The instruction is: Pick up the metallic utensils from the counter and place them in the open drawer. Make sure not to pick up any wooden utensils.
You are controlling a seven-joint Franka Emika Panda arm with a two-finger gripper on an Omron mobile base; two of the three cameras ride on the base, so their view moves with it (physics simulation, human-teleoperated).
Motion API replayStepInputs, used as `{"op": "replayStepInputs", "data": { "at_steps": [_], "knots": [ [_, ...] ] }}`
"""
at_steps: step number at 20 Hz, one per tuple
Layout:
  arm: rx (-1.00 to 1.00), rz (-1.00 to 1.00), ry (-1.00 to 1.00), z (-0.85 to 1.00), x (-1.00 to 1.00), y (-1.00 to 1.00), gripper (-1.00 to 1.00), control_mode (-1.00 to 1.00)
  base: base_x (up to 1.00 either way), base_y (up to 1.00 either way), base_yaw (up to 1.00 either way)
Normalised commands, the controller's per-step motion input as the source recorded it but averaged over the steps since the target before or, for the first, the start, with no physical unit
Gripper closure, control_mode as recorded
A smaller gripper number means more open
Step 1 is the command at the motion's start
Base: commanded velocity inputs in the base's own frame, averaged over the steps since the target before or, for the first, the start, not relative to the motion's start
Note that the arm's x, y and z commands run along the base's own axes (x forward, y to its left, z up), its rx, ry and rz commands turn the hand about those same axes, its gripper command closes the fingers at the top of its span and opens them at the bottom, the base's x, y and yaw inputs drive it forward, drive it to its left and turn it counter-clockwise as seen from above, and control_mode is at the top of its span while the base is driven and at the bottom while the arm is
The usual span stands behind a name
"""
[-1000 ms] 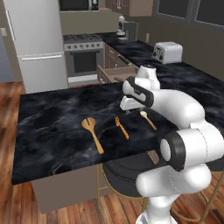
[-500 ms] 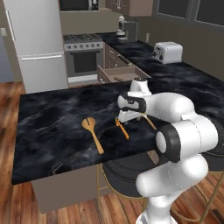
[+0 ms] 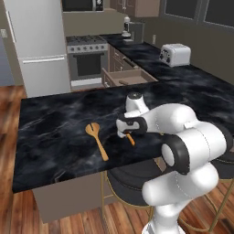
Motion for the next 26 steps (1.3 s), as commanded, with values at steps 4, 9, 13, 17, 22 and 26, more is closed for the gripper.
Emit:
{"op": "replayStepInputs", "data": {
  "at_steps": [4, 9, 13, 17, 22, 26],
  "knots": [
    [0.00, -0.03, 0.00, -0.37, 0.54, 0.00, -1.00, -1.00, 0.00, 0.00, 0.00],
    [0.00, -0.12, 0.10, -0.10, 0.39, -0.20, -1.00, -1.00, 0.00, 0.00, 0.00],
    [0.05, -0.09, 0.16, 0.00, 0.03, -0.16, -1.00, -1.00, 0.00, 0.00, 0.00],
    [0.10, 0.00, 0.13, 0.00, -0.01, -0.01, -1.00, -1.00, 0.00, 0.00, 0.00],
    [0.07, 0.00, 0.03, -0.01, -0.05, 0.03, -1.00, -1.00, 0.00, 0.00, 0.00],
    [0.03, 0.00, 0.00, 0.00, 0.00, 0.01, -1.00, -1.00, 0.00, 0.00, 0.00]
  ]
}}
